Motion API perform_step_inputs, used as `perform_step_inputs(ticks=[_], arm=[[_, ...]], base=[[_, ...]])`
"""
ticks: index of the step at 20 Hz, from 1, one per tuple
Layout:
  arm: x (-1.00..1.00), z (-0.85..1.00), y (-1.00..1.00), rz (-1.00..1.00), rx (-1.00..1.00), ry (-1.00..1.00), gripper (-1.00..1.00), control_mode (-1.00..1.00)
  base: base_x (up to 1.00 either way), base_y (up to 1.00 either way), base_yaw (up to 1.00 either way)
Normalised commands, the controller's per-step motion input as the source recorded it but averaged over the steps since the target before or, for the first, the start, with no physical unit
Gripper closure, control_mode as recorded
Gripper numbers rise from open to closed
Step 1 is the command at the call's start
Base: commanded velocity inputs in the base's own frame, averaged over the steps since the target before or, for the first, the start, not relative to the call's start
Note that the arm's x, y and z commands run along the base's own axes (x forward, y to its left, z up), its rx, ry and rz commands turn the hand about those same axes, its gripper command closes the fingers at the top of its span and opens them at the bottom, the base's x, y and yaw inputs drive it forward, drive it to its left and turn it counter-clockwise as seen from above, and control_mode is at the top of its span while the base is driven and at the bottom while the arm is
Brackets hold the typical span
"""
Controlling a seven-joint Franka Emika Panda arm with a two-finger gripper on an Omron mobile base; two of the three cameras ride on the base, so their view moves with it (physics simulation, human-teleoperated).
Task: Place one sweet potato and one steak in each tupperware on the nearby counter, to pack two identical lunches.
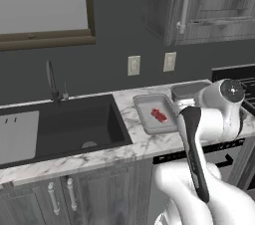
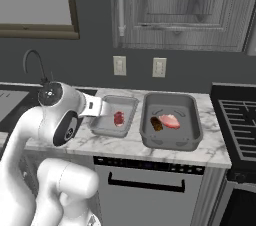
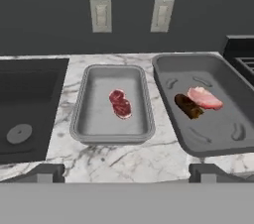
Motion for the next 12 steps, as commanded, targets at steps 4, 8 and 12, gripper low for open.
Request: perform_step_inputs(ticks=[4, 8, 12], arm=[[-0.7, 0.88, 0.0, -0.08, 0.19, 0.01, -1.0, -1.0], [-0.82, 0.73, 0.0, 0.0, 0.05, 0.08, -1.0, -1.0], [-0.65, 0.47, 0.0, 0.0, 0.0, 0.14, -1.0, -1.0]], base=[[0.0, 0.0, 0.0], [0.0, 0.0, 0.0], [0.0, 0.0, 0.0]])
